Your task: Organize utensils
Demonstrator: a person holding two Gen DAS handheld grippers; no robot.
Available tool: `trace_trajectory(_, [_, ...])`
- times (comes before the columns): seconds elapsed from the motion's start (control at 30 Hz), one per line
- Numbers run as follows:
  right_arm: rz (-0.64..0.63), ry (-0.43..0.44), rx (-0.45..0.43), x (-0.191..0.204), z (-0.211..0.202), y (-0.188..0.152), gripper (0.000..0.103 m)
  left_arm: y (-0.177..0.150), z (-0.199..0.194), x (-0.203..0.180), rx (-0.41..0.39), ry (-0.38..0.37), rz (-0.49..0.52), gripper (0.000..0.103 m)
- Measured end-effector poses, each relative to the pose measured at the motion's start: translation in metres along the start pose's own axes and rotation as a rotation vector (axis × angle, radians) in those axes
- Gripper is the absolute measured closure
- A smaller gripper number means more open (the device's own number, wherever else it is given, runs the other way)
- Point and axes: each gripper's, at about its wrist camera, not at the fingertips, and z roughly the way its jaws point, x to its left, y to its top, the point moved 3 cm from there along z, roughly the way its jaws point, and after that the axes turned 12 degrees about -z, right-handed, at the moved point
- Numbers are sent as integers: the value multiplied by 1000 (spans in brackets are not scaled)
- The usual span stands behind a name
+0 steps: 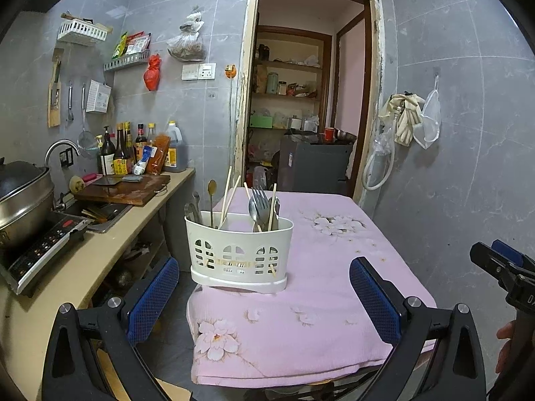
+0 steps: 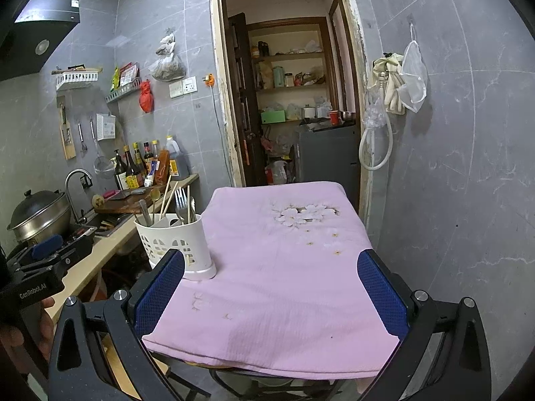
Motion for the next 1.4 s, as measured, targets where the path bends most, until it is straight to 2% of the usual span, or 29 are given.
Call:
trace_trajectory(0.23, [2,12,11,0,3,0,1,0,2,1,5,3,-25,0])
trace_trajectory(1.4, [9,20,17,4,5,-2,1,-2,2,3,1,7,-22,0])
